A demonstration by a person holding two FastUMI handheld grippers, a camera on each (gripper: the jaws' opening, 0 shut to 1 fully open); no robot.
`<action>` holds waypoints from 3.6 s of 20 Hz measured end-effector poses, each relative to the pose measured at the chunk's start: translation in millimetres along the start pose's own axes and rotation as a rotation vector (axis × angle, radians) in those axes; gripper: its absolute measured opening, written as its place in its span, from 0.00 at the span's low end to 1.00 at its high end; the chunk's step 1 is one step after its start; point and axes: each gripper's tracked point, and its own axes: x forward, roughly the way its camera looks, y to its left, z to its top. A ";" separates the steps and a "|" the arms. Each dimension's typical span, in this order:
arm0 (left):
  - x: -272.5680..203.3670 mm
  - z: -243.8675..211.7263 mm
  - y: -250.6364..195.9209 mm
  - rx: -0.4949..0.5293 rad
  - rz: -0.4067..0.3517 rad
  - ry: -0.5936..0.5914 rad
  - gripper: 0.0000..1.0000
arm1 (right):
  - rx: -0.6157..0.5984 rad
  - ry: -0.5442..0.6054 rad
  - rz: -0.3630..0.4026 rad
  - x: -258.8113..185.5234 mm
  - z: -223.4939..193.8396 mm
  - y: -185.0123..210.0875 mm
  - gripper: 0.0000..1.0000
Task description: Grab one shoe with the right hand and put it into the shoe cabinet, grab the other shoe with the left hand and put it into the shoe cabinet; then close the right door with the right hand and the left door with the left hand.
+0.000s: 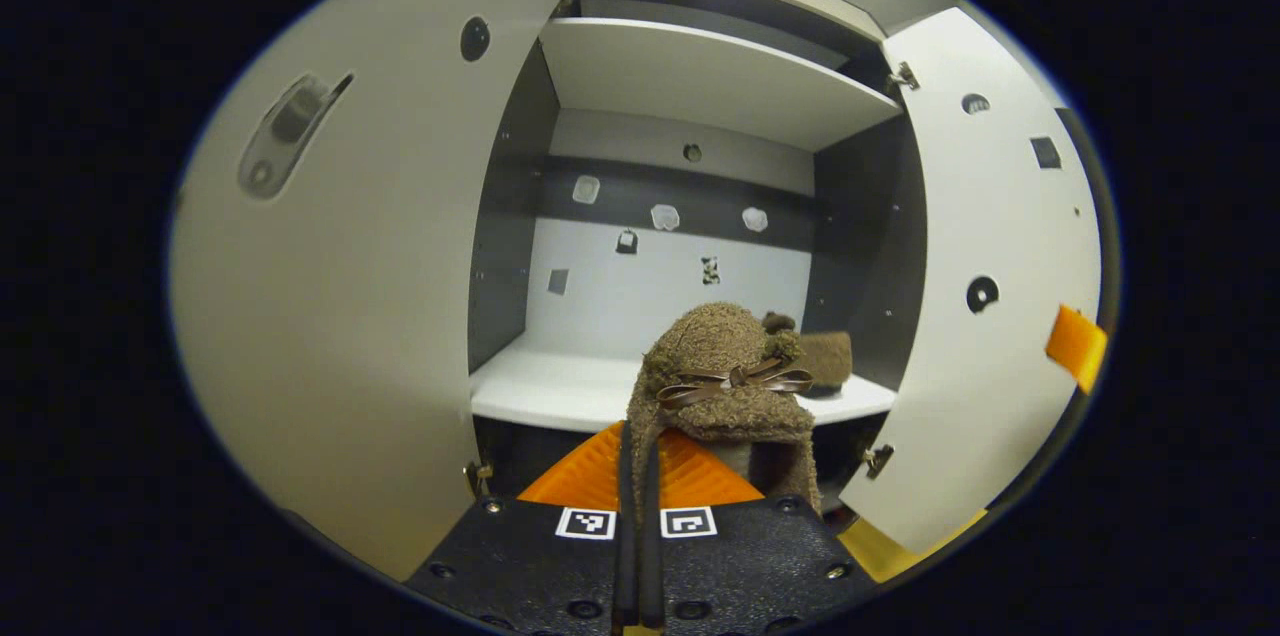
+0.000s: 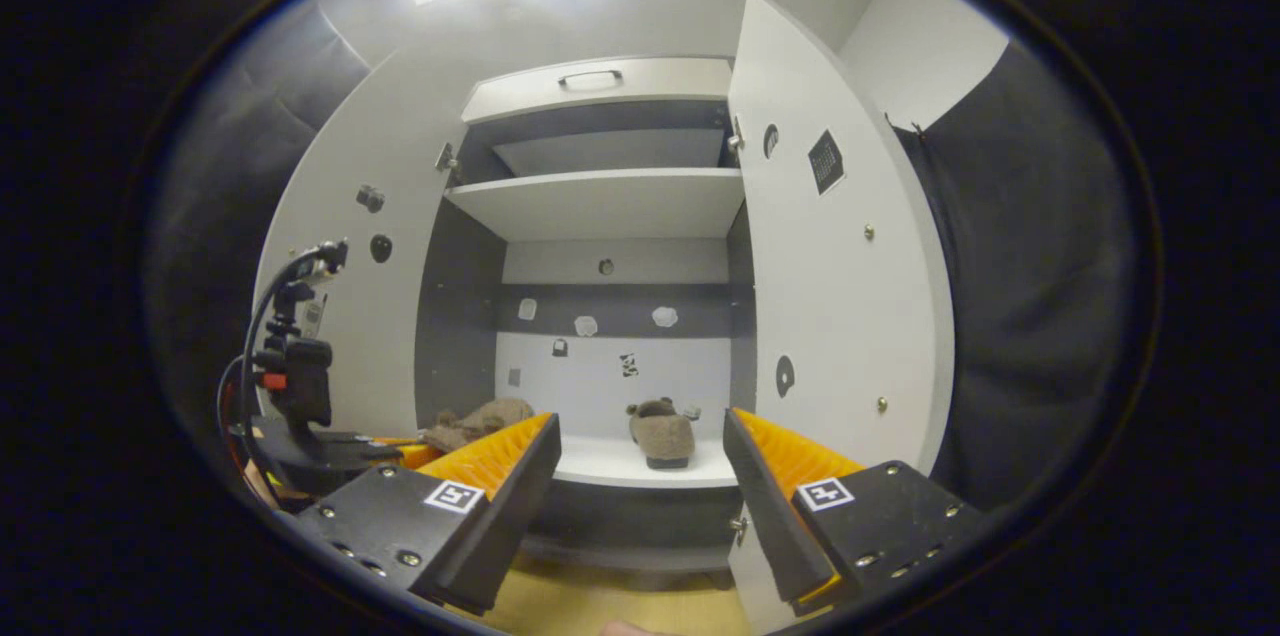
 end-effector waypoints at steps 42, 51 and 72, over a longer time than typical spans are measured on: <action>-44.7 61.0 -33.1 0.109 -0.060 -0.074 0.96 | 0.169 0.021 0.145 -99.9 -24.4 47.0 0.98; -161.1 46.2 -2.5 0.129 -0.080 -0.129 0.96 | 0.122 0.047 0.128 -150.0 -12.0 21.5 0.98; -247.9 9.6 -3.6 0.089 -0.238 -0.178 0.96 | 0.019 0.214 -0.087 -37.2 10.2 -327.2 0.98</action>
